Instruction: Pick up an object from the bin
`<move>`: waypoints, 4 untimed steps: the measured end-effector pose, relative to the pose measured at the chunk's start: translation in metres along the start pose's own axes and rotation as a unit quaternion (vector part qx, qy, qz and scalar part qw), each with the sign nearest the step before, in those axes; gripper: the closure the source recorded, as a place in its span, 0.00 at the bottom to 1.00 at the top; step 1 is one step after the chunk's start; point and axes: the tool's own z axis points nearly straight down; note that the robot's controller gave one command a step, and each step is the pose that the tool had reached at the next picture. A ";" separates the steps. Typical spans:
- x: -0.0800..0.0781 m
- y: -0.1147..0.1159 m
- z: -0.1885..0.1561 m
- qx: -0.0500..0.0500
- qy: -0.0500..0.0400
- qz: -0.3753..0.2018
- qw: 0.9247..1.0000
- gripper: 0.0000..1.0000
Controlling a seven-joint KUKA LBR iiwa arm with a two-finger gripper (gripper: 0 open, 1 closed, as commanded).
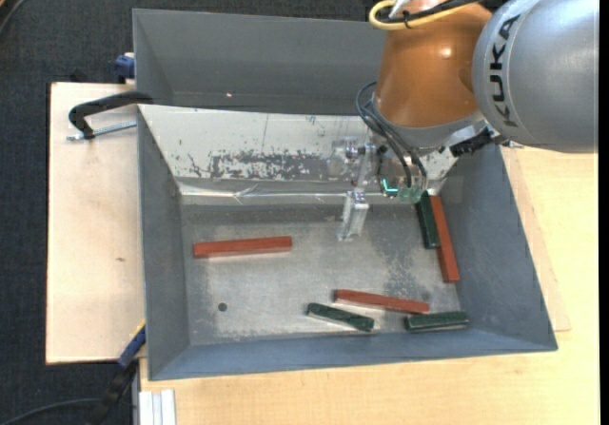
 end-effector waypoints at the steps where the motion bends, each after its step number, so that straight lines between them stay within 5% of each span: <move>1: 0.023 0.087 0.127 0.000 0.000 -0.096 0.995 0.00; 2: 0.028 0.128 0.091 -0.001 -0.007 -0.129 0.992 0.00; 3: 0.008 0.148 0.093 -0.001 -0.006 -0.125 0.992 0.00; 4: 0.007 0.122 0.124 0.000 -0.002 -0.056 0.998 0.00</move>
Offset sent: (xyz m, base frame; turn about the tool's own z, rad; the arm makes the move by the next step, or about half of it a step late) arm -0.0223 0.0833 -0.1238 -0.1875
